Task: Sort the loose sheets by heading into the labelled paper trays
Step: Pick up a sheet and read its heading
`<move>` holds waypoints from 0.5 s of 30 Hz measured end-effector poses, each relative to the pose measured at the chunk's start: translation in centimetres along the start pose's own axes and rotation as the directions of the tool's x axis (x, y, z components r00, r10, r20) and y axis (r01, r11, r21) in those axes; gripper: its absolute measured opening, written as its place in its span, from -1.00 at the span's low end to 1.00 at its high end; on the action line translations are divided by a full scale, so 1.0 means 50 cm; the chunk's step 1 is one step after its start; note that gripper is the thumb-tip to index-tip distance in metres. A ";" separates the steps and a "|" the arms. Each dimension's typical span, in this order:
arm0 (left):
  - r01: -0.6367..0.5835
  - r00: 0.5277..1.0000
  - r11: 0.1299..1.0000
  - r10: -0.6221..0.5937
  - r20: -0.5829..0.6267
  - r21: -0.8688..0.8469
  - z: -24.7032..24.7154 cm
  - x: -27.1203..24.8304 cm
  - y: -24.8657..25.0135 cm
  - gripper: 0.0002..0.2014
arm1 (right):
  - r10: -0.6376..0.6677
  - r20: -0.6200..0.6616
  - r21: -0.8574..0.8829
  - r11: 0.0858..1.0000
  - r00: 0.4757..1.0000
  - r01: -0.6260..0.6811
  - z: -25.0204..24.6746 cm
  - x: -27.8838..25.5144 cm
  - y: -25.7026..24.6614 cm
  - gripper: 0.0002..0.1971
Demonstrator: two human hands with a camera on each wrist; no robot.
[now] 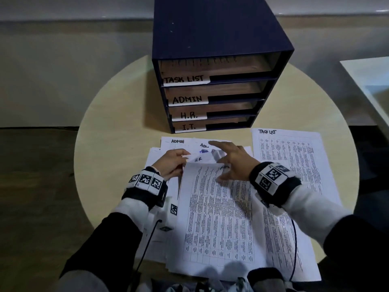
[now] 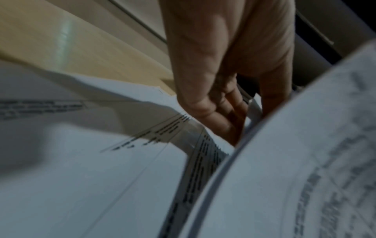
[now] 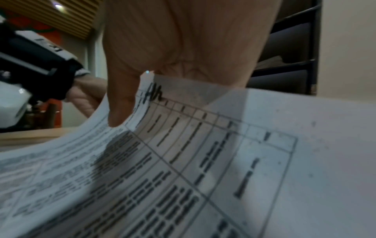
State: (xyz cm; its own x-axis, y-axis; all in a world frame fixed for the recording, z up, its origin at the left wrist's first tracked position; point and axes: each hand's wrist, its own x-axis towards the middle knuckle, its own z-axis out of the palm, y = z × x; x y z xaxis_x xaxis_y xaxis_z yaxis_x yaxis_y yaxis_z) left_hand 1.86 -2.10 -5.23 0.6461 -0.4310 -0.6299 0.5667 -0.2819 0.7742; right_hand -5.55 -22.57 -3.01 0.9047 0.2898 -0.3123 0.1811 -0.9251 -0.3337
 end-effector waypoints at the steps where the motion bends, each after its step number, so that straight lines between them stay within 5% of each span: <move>1: -0.010 1.000 0.999 0.010 0.009 0.031 0.002 -0.005 0.001 -0.77 | -0.026 -0.004 -0.039 0.999 1.000 0.026 0.005 0.003 -0.005 -0.57; 7: -0.079 0.996 0.988 0.085 -0.036 0.129 0.012 0.001 -0.003 -0.73 | -0.283 -0.160 -0.229 0.942 0.946 0.244 0.035 -0.007 -0.015 -0.70; 12: -0.104 0.994 0.988 0.107 -0.026 0.111 0.024 0.001 -0.004 -0.75 | -0.362 -0.334 -0.198 0.930 0.870 0.310 0.043 -0.015 -0.029 -0.69; 15: -0.135 0.978 0.981 0.154 -0.143 0.137 0.015 0.005 0.002 -0.76 | -0.393 -0.382 -0.220 0.918 0.836 0.330 0.052 -0.016 -0.034 -0.72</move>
State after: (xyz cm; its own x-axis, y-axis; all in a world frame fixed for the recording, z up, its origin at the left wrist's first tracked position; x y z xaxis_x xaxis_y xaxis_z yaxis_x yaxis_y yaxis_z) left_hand 1.70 -2.90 -5.25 0.7922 -0.3421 -0.5053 0.3992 -0.3356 0.8532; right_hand -7.56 -20.60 -4.49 0.8329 0.5119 0.2101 0.5501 -0.8073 -0.2136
